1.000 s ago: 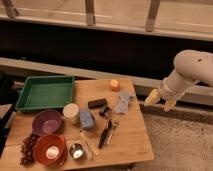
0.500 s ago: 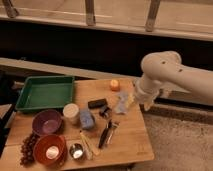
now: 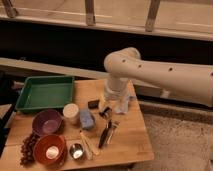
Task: Stack bowls into tray
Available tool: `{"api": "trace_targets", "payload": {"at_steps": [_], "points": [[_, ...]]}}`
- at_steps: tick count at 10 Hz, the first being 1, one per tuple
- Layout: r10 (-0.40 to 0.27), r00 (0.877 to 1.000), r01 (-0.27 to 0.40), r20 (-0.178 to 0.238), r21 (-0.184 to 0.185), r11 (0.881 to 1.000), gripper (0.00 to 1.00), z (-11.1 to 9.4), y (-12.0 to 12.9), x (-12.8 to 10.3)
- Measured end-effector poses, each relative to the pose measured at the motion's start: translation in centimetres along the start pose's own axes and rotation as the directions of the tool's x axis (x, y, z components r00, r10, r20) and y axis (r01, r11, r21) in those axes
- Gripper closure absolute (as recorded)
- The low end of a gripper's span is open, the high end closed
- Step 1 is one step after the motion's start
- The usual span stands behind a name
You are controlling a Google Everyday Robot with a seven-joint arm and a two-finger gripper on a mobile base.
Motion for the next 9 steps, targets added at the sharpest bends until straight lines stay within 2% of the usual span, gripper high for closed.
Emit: {"api": "trace_targets", "payload": {"at_steps": [1, 3, 9], "points": [[-0.062, 0.998, 0.061, -0.017, -0.011, 0.998, 0.35, 0.6, 2.8, 0.2], [-0.168, 0.985, 0.167, -0.027, -0.044, 0.985, 0.35, 1.1, 6.7, 1.2], [-0.188, 0.982, 0.187, -0.024, -0.041, 0.982, 0.35, 1.3, 7.3, 1.2]]}}
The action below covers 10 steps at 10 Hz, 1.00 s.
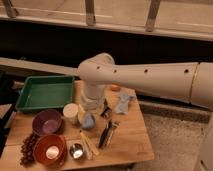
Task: Stack bowls into tray
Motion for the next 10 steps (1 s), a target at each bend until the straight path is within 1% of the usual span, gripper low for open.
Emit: {"api": "trace_targets", "payload": {"at_steps": [2, 4, 6, 8, 10], "points": [[-0.040, 0.999, 0.040, 0.006, 0.004, 0.999, 0.35, 0.8, 2.1, -1.3], [-0.088, 0.996, 0.088, 0.013, 0.010, 0.996, 0.35, 2.2, 5.1, -3.8], [-0.139, 0.990, 0.139, 0.019, 0.011, 0.990, 0.35, 3.9, 8.1, -6.2], [-0.177, 0.984, 0.177, 0.017, 0.002, 0.984, 0.35, 5.7, 9.8, -7.0], [-0.214, 0.977, 0.215, 0.011, -0.008, 0.977, 0.35, 7.3, 10.5, -6.6]]}}
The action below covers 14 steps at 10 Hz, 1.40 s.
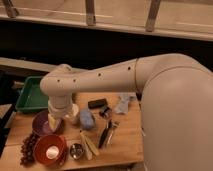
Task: Stack bowls into tray
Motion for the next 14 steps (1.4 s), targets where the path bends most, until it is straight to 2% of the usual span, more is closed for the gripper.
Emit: {"api": "trace_targets", "payload": {"at_steps": [4, 6, 9, 14], "points": [[-0.005, 1.000, 0.005, 0.001, 0.000, 1.000, 0.35, 0.0, 0.0, 0.0], [0.000, 1.000, 0.000, -0.011, -0.008, 1.000, 0.35, 0.5, 0.2, 0.3], [0.026, 0.999, -0.027, -0.041, -0.034, 0.999, 0.35, 3.9, 0.4, 1.4], [0.036, 0.998, -0.040, -0.053, -0.080, 0.996, 0.35, 6.6, 1.4, 1.9]]}}
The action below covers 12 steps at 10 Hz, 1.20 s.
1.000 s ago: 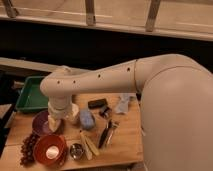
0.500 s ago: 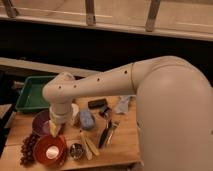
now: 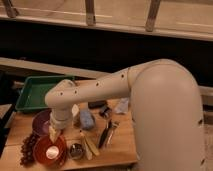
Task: Stack bowls into tray
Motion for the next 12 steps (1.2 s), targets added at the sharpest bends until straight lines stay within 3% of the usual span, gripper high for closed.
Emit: {"api": "trace_targets", "payload": {"at_steps": [3, 7, 9, 12], "points": [[-0.018, 0.999, 0.017, -0.029, -0.040, 0.999, 0.35, 2.1, 0.7, -0.3], [-0.038, 0.993, 0.029, -0.108, -0.081, 0.996, 0.35, 5.7, 0.2, -0.3], [-0.040, 0.991, 0.029, -0.126, -0.089, 0.996, 0.49, 6.1, -0.1, -0.3], [-0.036, 0.993, 0.027, -0.111, -0.088, 0.996, 0.78, 5.5, -0.5, -0.1]]}}
